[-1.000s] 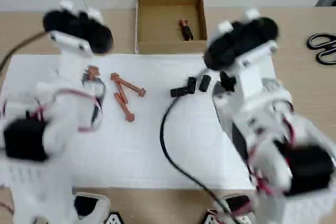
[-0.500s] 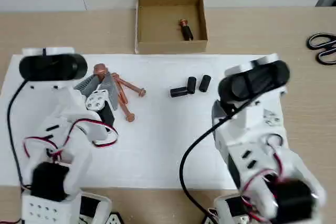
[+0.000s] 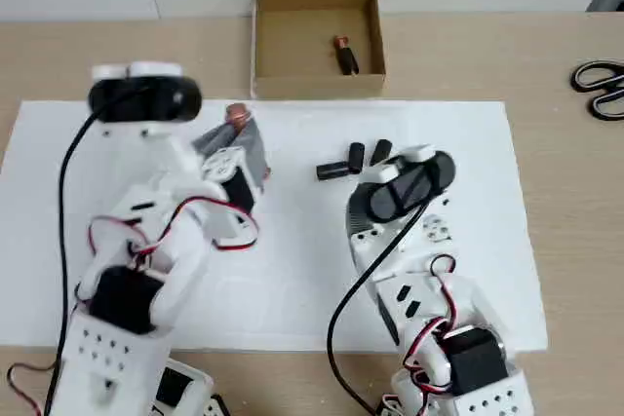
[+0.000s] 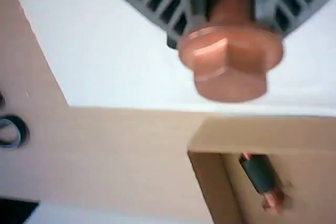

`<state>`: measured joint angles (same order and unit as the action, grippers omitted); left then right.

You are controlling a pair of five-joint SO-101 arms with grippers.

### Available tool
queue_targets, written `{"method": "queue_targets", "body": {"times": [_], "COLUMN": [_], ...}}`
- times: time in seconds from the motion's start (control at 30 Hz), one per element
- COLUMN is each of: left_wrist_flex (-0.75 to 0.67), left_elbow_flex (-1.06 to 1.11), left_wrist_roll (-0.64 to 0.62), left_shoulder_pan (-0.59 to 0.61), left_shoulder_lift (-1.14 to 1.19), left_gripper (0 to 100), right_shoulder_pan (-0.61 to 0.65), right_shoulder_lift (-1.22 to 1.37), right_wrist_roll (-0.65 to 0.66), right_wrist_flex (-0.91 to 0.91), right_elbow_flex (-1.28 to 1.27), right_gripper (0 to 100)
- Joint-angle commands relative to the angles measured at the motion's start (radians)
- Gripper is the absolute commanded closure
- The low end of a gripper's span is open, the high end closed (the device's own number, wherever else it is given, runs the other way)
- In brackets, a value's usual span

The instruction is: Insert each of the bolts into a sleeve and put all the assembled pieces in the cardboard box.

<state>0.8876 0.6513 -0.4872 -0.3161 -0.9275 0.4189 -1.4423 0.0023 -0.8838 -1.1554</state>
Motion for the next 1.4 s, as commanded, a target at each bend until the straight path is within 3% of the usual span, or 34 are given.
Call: {"method": "queue_targets", "body": {"times": [0.0, 0.2, 0.43, 0.8, 1.37], "left_wrist_flex": [-0.048, -0.083, -0.095, -0.428, -0.456], "left_elbow_flex": [-0.067, -0.059, -0.058, 0.173, 0.394], "left_wrist_roll": [-0.003, -0.002, 0.000, 0.089, 0.087], "left_shoulder_pan": [-0.077, -0.117, -0.144, -0.144, -0.187], "left_shoulder_lift": [0.037, 0.064, 0.066, 0.041, -0.210], "left_gripper": [99, 99, 99, 99, 99], "right_shoulder_pan": [0.048, 0.147, 0.162, 0.177, 0.177], "right_shoulder_lift": [-0.018, -0.027, -0.027, -0.027, -0.027], "right_wrist_roll": [-0.009, -0.014, -0.018, -0.018, -0.018], "right_wrist_flex": [0.073, 0.134, 0.136, 0.128, 0.128], "right_elbow_flex": [-0.032, -0.112, -0.124, -0.126, -0.126], "right_gripper": [99.5, 99.5, 99.5, 99.5, 99.5]}}
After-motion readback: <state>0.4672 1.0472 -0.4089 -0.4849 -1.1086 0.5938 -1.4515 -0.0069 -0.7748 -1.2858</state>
